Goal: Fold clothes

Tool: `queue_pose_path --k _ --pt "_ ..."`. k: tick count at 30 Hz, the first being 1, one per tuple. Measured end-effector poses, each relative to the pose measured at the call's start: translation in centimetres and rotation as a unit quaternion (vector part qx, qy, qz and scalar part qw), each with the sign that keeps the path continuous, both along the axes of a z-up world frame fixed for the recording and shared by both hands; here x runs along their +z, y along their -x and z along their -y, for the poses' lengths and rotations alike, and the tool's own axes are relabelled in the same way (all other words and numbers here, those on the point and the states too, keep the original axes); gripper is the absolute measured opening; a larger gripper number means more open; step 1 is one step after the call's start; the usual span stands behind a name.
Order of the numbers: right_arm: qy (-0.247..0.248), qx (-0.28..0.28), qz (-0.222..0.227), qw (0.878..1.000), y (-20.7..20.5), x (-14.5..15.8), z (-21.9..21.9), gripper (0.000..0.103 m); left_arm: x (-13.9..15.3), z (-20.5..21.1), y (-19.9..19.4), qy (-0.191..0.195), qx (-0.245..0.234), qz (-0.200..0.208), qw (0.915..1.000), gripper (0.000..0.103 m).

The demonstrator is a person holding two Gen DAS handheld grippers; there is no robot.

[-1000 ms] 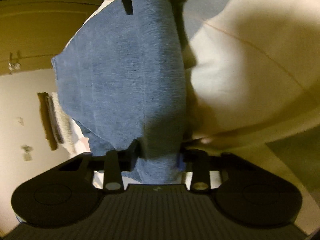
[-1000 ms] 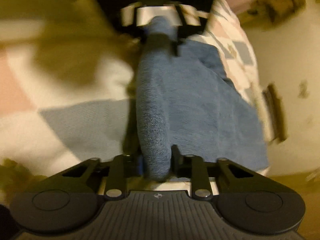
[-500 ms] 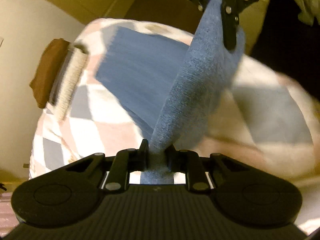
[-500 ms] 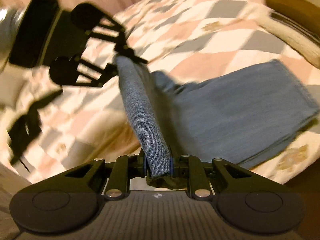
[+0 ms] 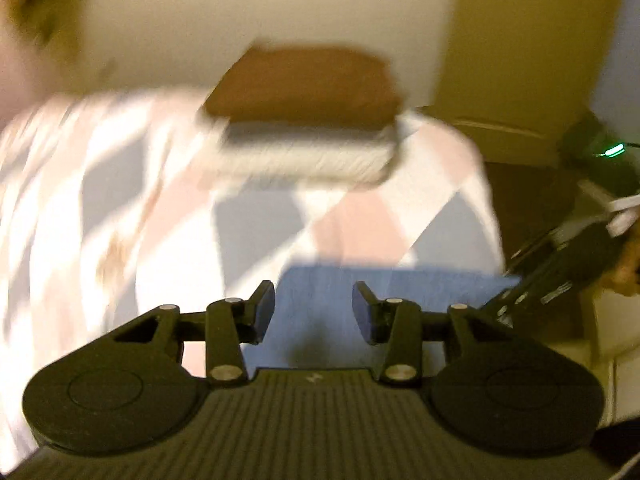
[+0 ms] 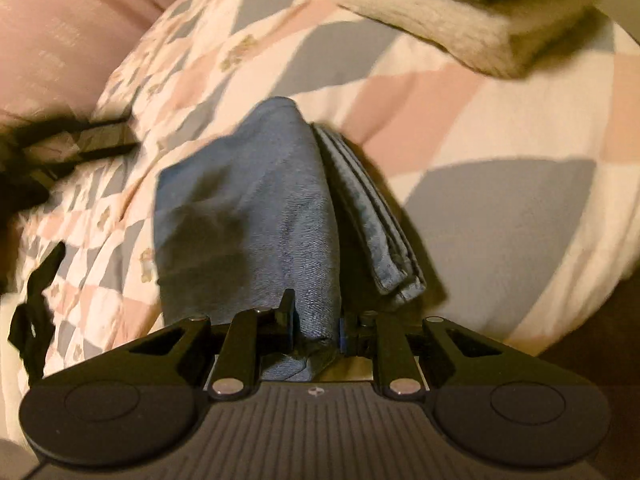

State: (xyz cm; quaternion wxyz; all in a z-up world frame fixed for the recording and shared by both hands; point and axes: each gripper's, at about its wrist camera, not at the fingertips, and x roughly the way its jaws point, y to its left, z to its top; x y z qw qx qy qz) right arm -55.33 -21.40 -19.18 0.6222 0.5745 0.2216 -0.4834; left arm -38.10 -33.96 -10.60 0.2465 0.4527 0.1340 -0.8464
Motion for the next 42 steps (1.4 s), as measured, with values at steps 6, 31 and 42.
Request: queue_pose_path --k 6,31,42 --pt "0.018 0.030 0.000 0.999 2.5 2.1 0.1 0.017 -5.1 -3.6 -3.6 -0.073 0.123 0.030 0.9893 0.037" --pt "0.033 0.010 -0.240 0.970 0.2 5.8 0.3 0.041 -8.3 -7.8 -2.5 -0.064 0.045 0.037 0.9962 0.044" --pt "0.044 0.350 -0.185 0.917 0.6 -2.4 1.3 0.000 -9.3 -9.2 -1.4 -0.068 0.159 0.027 0.9846 0.044"
